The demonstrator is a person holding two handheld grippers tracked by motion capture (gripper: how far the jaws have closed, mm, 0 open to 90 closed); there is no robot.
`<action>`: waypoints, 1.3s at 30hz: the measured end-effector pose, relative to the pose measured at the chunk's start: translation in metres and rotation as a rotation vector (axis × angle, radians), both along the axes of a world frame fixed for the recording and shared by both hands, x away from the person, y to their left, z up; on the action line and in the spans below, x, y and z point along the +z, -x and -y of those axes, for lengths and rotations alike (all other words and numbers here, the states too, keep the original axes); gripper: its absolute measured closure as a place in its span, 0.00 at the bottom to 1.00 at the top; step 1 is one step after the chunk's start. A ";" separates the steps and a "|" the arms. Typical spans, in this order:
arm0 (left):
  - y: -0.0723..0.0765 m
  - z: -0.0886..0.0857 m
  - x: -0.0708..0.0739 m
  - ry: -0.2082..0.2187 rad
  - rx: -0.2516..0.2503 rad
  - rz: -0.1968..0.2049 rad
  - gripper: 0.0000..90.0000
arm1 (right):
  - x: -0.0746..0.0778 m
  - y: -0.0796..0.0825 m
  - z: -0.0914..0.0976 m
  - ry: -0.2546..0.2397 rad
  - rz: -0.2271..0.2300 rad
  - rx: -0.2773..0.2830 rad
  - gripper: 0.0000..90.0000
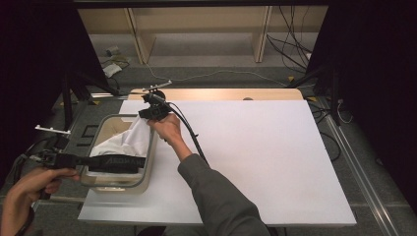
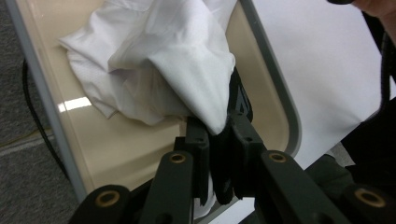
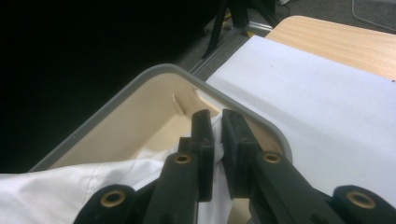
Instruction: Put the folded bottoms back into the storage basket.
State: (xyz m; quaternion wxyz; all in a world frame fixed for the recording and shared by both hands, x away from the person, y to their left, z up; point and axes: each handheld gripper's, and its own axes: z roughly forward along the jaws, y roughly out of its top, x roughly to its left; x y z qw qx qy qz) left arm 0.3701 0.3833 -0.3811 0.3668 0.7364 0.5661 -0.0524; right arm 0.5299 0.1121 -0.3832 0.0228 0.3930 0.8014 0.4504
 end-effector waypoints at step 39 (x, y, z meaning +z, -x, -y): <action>-0.002 0.014 0.028 -0.209 0.117 0.139 0.43 | 0.009 -0.003 0.024 -0.046 -0.007 -0.028 0.43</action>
